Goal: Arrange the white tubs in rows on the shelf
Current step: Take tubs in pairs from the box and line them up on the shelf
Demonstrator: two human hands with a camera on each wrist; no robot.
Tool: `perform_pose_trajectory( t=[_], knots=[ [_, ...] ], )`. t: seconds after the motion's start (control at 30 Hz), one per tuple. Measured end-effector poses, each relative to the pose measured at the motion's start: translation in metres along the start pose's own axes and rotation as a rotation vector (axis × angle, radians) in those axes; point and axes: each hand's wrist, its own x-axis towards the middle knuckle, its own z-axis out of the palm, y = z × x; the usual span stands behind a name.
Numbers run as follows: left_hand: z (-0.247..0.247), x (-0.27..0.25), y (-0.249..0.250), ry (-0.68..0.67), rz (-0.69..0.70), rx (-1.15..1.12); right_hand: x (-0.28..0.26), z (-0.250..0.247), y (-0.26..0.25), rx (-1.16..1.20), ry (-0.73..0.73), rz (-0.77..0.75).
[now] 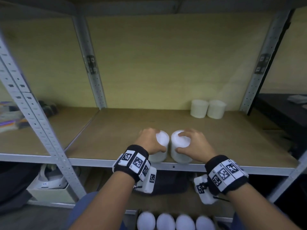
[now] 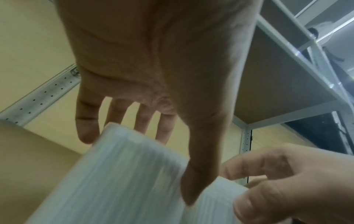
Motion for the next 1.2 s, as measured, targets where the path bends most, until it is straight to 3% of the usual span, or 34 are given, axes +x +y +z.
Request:
perform_pose_trajectory(
  t=[0.33,0.5,0.67,0.8,1.2],
  knots=[
    [0.007,0.003,-0.012,-0.029,0.041,0.028,0.003,0.005,0.008,-0.095,-0.031,-0.027],
    [0.0,-0.01,-0.011,0.022,0.078,0.043,-0.007,-0.002,0.004,-0.138,0.025,-0.06],
    [0.005,-0.016,-0.007,-0.003,0.068,0.041,-0.014,-0.005,-0.001,-0.187,-0.043,-0.075],
    [0.008,-0.016,-0.007,0.04,0.062,0.029,-0.015,-0.007,-0.003,-0.213,0.001,-0.114],
    [0.012,0.047,-0.002,0.102,0.1,0.0,0.047,-0.005,0.009,-0.189,0.019,-0.053]
  ],
)
